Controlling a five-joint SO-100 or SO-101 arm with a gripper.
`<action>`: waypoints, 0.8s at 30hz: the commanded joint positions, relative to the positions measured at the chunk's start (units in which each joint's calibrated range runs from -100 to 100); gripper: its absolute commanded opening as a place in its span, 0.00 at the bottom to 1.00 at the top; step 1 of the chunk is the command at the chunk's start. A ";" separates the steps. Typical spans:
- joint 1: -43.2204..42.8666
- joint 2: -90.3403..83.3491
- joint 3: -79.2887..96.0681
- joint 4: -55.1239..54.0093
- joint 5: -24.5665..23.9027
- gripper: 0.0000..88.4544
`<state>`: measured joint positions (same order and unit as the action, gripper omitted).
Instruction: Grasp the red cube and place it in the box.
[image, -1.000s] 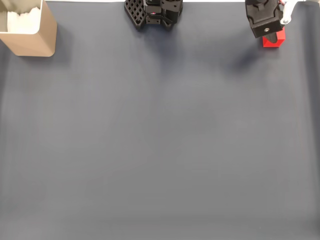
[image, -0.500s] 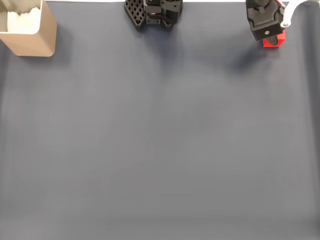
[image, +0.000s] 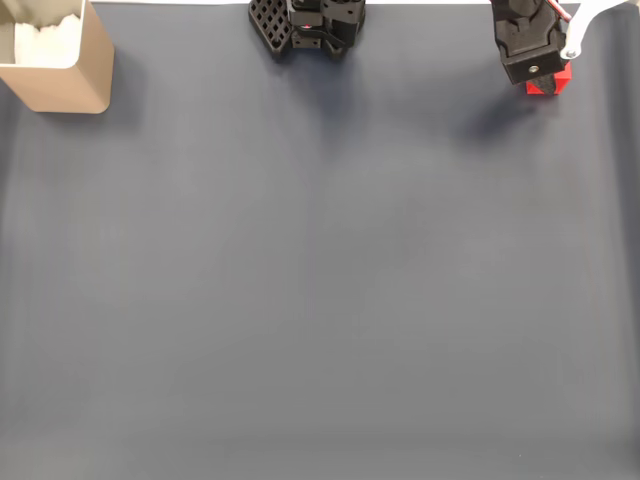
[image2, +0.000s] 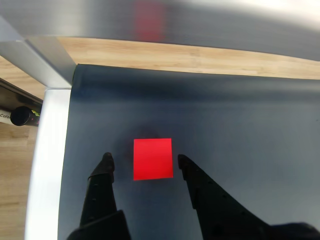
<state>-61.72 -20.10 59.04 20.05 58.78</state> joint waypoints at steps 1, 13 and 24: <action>0.64 0.00 -0.28 -1.28 -0.54 0.34; 0.57 1.73 -0.19 -2.75 -1.07 0.34; 0.36 2.43 -0.19 -3.00 -1.47 0.32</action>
<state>-61.72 -17.59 59.04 17.98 57.66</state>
